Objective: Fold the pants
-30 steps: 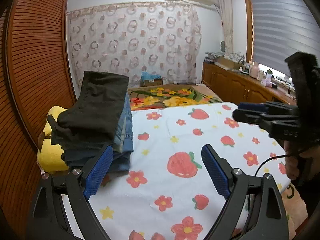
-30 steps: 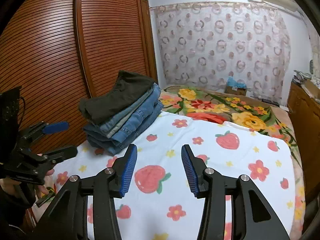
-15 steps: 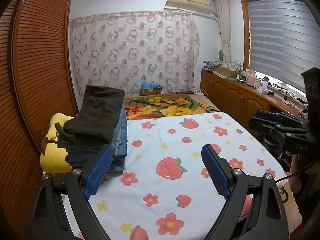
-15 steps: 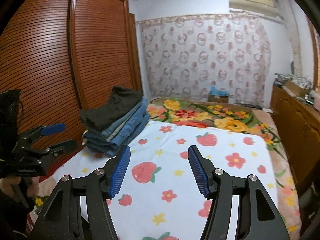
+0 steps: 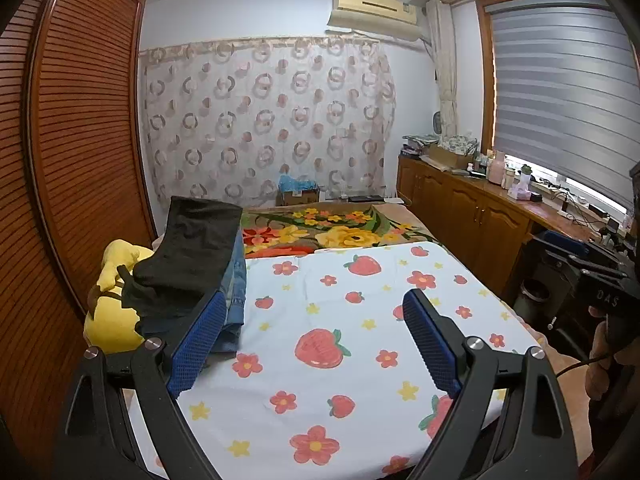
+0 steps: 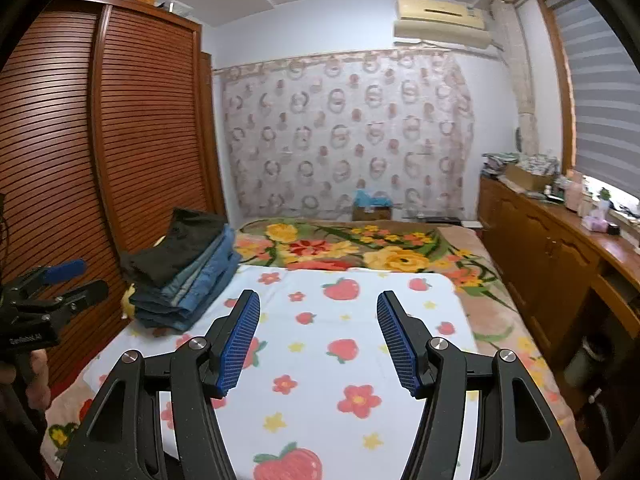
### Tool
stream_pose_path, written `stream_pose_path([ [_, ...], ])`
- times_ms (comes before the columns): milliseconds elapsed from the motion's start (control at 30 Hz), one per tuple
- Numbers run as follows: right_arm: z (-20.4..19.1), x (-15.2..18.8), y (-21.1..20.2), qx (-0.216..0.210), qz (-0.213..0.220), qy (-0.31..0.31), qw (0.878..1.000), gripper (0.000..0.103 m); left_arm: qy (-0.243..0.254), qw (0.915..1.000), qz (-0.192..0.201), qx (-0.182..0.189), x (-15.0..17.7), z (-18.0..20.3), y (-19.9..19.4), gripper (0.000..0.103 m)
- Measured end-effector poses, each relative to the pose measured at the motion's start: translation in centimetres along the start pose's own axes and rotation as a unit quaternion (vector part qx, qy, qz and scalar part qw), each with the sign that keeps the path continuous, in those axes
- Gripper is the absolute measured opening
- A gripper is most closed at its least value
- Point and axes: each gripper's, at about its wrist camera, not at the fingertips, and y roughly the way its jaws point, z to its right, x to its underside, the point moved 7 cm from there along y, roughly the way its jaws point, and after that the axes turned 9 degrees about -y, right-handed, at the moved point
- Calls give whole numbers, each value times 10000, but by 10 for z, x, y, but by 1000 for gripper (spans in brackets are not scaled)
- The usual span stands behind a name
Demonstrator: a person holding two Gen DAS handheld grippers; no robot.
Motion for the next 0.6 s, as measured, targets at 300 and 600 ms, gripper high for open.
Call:
stream_pose_path([
  [300, -16, 6, 0, 160, 17, 153, 9998, 63, -43, 9999, 104, -93, 1, -1, -5, 90],
  [600, -18, 5, 5, 155, 29, 144, 9998, 63, -35, 9999, 81, -126, 3, -3, -3, 90],
])
